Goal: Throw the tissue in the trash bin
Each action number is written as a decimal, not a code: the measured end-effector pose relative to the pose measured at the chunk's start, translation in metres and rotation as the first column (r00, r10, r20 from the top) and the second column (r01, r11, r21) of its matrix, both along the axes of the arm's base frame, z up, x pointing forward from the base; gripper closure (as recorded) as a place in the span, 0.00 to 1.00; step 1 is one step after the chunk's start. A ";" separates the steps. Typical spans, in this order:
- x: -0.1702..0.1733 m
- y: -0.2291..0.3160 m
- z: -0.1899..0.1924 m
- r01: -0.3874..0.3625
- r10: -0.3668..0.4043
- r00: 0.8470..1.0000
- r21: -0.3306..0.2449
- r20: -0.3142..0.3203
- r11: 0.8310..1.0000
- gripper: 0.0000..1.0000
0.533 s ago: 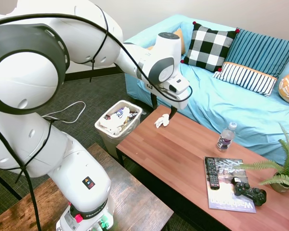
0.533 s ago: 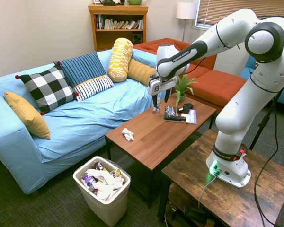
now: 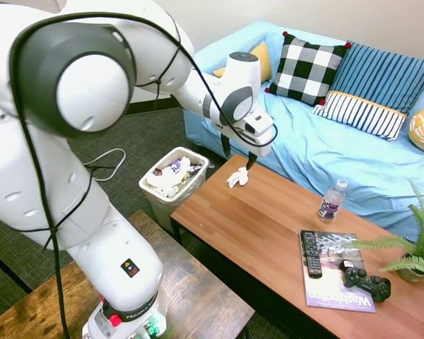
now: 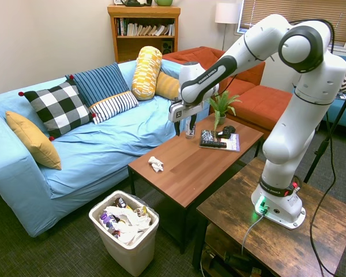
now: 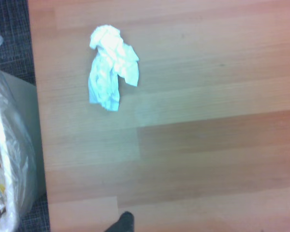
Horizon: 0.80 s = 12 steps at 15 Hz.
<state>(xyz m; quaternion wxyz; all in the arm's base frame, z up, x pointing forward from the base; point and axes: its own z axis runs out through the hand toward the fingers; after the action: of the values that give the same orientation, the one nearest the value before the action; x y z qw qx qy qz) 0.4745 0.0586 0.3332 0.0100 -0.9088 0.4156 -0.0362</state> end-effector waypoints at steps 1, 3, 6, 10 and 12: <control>0.011 0.004 -0.015 0.008 -0.008 1.000 -0.009 0.002 1.000 0.00; 0.034 0.012 -0.046 0.022 -0.022 1.000 -0.023 0.001 1.000 0.00; 0.070 0.028 -0.086 0.027 -0.028 0.999 -0.026 -0.027 0.999 0.00; 0.105 0.059 -0.113 0.012 -0.013 0.999 -0.008 -0.030 1.000 0.00; 0.114 0.069 -0.129 0.005 -0.006 0.999 -0.007 -0.042 1.000 0.00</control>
<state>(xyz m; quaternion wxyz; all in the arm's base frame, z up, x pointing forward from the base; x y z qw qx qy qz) 0.5880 0.1273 0.2038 -0.0020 -0.9083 0.4180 -0.0187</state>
